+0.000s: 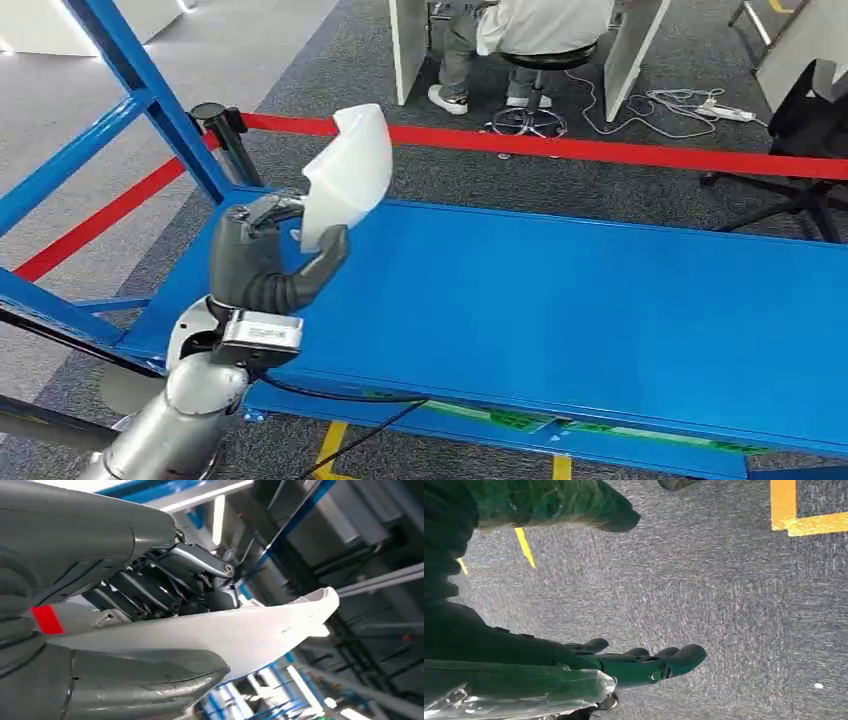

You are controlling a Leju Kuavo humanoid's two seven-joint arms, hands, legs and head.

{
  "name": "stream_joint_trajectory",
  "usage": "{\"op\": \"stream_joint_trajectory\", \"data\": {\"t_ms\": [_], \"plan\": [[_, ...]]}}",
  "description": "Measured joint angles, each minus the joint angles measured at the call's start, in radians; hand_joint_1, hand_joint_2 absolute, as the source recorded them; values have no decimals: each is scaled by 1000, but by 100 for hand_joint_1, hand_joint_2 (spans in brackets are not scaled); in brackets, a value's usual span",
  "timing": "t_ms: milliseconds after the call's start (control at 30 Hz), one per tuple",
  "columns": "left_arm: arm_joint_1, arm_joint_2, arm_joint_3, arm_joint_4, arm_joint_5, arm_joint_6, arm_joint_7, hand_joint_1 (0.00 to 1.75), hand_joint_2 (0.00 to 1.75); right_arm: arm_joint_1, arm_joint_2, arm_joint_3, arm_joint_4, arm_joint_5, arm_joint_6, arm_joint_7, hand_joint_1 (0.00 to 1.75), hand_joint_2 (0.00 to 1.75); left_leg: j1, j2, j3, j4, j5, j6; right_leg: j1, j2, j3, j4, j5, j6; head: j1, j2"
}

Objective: Take the parts from the cabinet and place them on the table.

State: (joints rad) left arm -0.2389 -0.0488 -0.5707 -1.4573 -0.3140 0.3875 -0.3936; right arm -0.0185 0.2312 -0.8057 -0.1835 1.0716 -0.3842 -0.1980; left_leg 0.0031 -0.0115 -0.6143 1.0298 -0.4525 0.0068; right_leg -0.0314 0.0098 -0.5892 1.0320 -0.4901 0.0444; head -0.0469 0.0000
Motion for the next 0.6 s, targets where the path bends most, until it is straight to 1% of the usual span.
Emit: {"op": "stream_joint_trajectory", "data": {"t_ms": [33, 133, 233, 267, 300, 600], "plan": [[0, 2, 0, -10, 0, 6, -5, 166, 175, -1, 0, 0, 0, 2, 0, 0, 0, 175, 0, 0, 0, 0, 0, 0, 0, 0, 0, 0, 0, 0, 0, 0], [-2, 9, 0, -36, -9, 27, -15, 166, 175, -2, 0, 0, 0, 7, 1, 3, 0, 175, 0, 0, 0, 0, 0, 0, 0, 0, 0, 0, 0, 0, 0, 0], [-5, 16, 0, -52, -15, 33, -18, 166, 175, -3, 0, 0, 0, 10, 1, 3, 0, 175, 0, 0, 0, 0, 0, 0, 0, 0, 0, 0, 0, 0, 0, 0], [-5, 17, 0, -55, -17, 33, -18, 173, 175, -3, 0, 0, 0, 10, 1, 3, 0, 175, 0, 0, 0, 0, 0, 0, 0, 0, 0, 0, 0, 0, 0, 0], [-6, 19, 0, -58, -18, 33, -19, 175, 175, -3, 0, 0, 0, 10, 1, 3, 0, 175, 0, 0, 0, 0, 0, 0, 0, 0, 0, 0, 0, 0, 0, 0], [-9, 32, -1, -64, -45, 59, -20, 175, 175, -5, 1, 0, 0, 16, 1, 3, 0, 175, 0, 0, 0, 0, 0, 0, 0, 0, 0, 0, 0, 0, 0, 0]]}}
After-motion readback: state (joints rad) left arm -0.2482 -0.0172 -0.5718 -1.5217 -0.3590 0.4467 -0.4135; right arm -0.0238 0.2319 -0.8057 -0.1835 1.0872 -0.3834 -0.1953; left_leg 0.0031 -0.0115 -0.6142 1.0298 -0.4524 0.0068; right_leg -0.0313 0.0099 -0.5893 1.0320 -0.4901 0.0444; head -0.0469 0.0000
